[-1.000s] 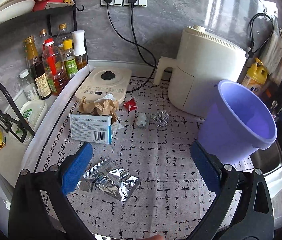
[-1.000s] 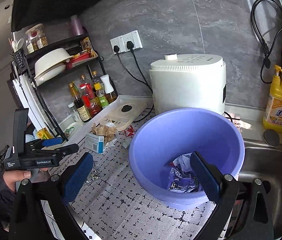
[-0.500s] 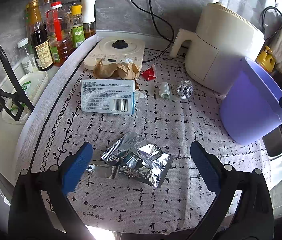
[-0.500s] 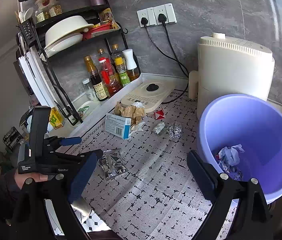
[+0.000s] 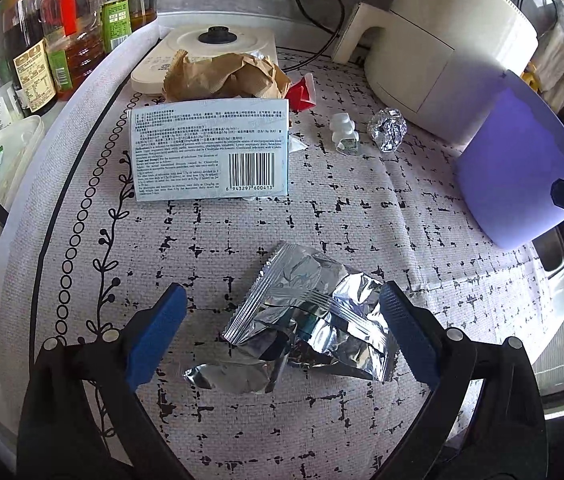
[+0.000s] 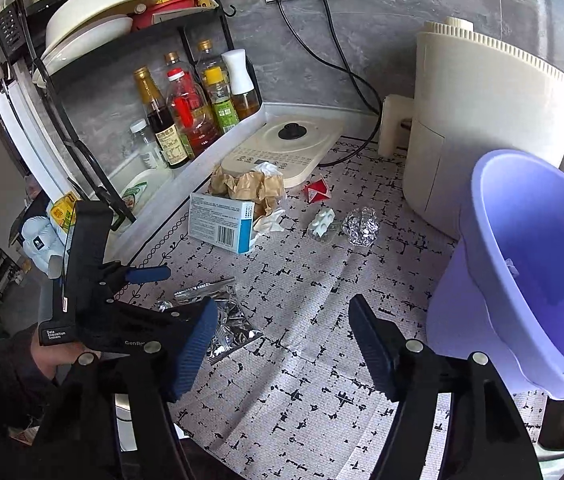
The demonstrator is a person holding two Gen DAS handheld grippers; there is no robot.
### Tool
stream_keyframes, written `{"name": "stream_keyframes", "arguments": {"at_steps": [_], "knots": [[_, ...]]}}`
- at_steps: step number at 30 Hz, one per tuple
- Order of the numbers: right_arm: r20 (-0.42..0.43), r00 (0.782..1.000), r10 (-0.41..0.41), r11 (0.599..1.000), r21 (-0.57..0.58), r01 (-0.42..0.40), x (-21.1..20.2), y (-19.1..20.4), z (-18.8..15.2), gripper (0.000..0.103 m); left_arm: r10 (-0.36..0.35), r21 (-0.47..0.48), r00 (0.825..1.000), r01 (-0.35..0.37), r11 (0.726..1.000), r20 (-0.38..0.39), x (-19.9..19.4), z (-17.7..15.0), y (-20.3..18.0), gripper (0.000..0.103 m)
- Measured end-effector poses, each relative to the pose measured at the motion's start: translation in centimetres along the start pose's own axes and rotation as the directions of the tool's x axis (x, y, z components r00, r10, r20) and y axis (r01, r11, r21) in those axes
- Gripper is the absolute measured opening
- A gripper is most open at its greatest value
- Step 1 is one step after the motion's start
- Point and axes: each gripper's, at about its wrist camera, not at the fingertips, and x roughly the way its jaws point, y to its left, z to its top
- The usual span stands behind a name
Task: Collect trash
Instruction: 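Grasp the silver foil wrapper with the left tool while the right tool grasps the white piece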
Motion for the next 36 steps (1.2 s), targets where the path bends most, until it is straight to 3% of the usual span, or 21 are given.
{"name": "stream_keyframes", "arguments": {"at_steps": [3,6,8,11,15,22,32,36], "knots": [[-0.042,0.999,-0.032,0.999,0.022,0.033,1.6,0.1,-0.7,0.063,-0.027,0.022,0.999,0.028,0.999,-0.040,1.4,-0.1,0.2,0.083],[-0.066,0.997,-0.044,0.998,0.049,0.047,2.8,0.2,-1.1,0.063,-0.036,0.064,0.999,0.038,0.997,-0.026,1.6,0.0,0.1,0.069],[-0.065,0.996,-0.058,0.997,0.055,0.061,3.4,0.2,-1.1,0.063,-0.068,0.075,0.997,0.069,0.995,-0.022,1.4,0.1,0.3,0.046],[-0.067,0.996,-0.065,0.995,0.072,0.070,4.6,0.2,-0.8,0.063,-0.065,0.075,0.998,0.067,0.995,-0.026,1.1,0.4,1.1,0.025],[-0.060,0.996,-0.059,0.996,0.067,0.063,5.9,0.7,0.2,0.063,-0.048,0.056,0.999,0.047,0.997,0.026,-0.7,0.8,2.6,0.019],[-0.034,0.999,-0.035,0.998,0.045,0.037,8.3,1.2,2.9,0.062,0.018,-0.029,0.993,-0.015,0.999,0.112,-3.7,0.9,5.9,0.018],[-0.066,0.996,-0.059,0.998,0.031,0.061,12.9,-0.7,6.2,0.044,0.127,-0.220,0.973,-0.083,0.972,0.195,-5.0,0.5,9.5,0.018],[-0.097,0.993,-0.068,0.997,0.038,0.072,14.9,-1.7,7.1,0.043,0.159,-0.262,0.969,-0.106,0.959,0.191,-4.6,0.6,10.0,0.019]]}}
